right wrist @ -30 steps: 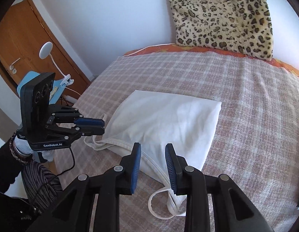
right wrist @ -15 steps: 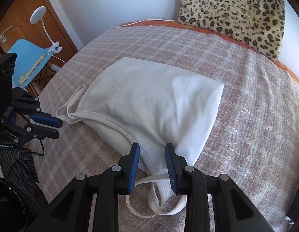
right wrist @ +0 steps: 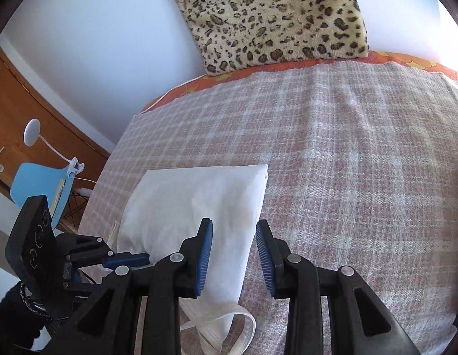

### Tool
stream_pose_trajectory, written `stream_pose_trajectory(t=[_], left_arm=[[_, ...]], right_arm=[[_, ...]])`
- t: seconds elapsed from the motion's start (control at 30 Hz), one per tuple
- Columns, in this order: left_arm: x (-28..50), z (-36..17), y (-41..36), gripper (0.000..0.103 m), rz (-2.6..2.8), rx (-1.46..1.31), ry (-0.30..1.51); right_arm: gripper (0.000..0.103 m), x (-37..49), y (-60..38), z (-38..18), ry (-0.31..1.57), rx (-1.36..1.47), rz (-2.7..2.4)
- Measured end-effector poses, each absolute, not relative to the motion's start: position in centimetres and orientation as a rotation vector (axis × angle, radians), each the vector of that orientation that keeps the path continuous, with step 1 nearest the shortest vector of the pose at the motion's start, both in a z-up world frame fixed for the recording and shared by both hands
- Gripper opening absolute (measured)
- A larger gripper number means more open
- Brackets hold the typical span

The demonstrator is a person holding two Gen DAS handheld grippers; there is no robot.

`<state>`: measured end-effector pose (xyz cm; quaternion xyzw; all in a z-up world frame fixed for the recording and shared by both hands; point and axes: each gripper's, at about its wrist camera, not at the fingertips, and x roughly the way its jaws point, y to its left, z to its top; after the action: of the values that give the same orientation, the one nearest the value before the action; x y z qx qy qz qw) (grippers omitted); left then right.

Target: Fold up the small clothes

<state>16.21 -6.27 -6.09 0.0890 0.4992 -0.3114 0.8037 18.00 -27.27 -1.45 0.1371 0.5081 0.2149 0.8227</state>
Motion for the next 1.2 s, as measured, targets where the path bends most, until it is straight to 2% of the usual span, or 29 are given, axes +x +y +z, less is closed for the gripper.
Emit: stream_pose_trajectory(t=[0.27,0.33,0.4,0.53,0.63,0.8,1.13,1.2], left_arm=[[13.9,-3.5,-3.6,0.023,-0.675,0.126,1.049],[14.3,-2.6,-1.5,0.031,-0.640,0.042,1.031],[15.2,-2.0,1.0,0.051,-0.579,-0.050,1.014],[17.6,-3.3,5.4,0.051,-0.500,-0.308,1.071],[18.7,-5.6,7.0,0.051,-0.483,-0.451,1.150],[18.1,-7.8,6.9,0.051,-0.510,-0.500,1.246],[15.1,-8.0,6.1,0.051,-0.567,-0.558,1.229],[15.1,-8.1,5.9,0.048,-0.571,-0.551,1.215]], right_arm=[[0.040,18.9,-28.5,-2.0,1.074,0.336,0.445],[0.041,19.0,-28.6,-2.1,1.068,0.349,0.451],[0.041,19.1,-28.5,-2.3,1.071,0.354,0.457],[0.053,19.5,-28.4,-2.9,1.073,0.377,0.460],[0.056,19.8,-28.5,-3.4,1.082,0.404,0.468],[0.057,20.5,-28.9,-4.2,1.092,0.464,0.482],[0.057,22.1,-28.8,-4.8,1.097,0.534,0.553],[0.057,22.2,-28.9,-5.0,1.092,0.562,0.573]])
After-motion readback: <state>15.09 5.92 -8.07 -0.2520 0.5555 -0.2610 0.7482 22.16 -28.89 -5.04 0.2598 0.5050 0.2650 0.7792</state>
